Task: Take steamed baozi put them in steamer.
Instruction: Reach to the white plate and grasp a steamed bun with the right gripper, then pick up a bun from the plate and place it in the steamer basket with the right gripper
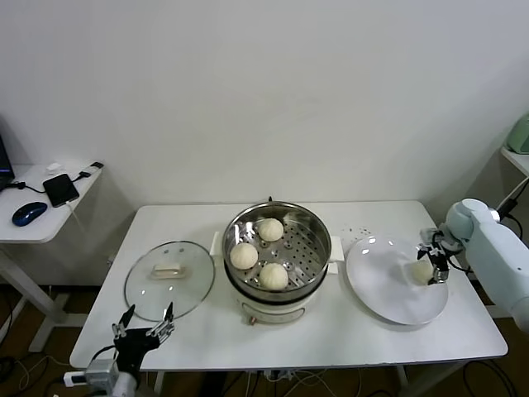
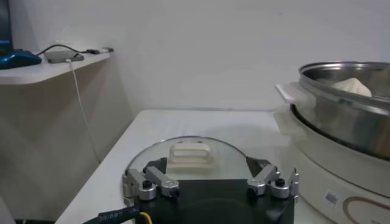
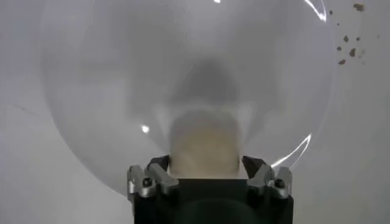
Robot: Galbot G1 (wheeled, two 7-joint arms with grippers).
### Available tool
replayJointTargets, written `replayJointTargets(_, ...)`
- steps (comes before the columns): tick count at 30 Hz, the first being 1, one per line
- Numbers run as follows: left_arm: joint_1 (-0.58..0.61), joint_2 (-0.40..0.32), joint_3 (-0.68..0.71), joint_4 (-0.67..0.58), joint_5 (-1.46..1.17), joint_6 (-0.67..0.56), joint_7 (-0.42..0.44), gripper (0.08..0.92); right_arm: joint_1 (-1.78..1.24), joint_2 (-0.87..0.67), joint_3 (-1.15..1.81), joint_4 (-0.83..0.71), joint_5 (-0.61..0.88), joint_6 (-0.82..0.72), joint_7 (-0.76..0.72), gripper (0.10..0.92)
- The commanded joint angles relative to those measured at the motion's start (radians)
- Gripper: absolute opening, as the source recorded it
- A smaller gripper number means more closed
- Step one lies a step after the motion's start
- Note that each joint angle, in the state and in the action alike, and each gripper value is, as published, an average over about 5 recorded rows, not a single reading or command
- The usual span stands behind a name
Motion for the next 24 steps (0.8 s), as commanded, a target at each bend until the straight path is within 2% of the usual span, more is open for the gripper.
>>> replayJointTargets(1, -0.001, -0.041, 0.000, 0.000, -0.001, 0.000, 0.001, 0.823, 0.004, -0.005, -0.006, 0.006, 0.017, -0.007, -0.002, 0.699)
replayJointTargets(5, -0.007, -0.040, 0.002, 0.004, 0.009, -0.002, 0.000, 0.823, 0.016, -0.031, -0.034, 0.053, 0.081, -0.028, -0.018, 0.608)
replayJointTargets(8, -0.012, -0.040, 0.005, 0.013, 0.049, -0.008, -0.001, 0.823, 0.046, -0.065, -0.089, 0.126, 0.166, -0.062, -0.031, 0.583)
replayJointTargets(15, -0.017, -0.039, 0.009, 0.026, 0.111, -0.026, -0.003, 0.823, 0.233, -0.148, -0.334, 0.332, 0.434, -0.221, -0.079, 0.577)
replayJointTargets(24, -0.029, -0.013, -0.007, 0.035, 0.193, -0.006, -0.002, 0.823, 0.558, -0.161, -0.663, 0.600, 0.748, -0.484, -0.081, 0.577)
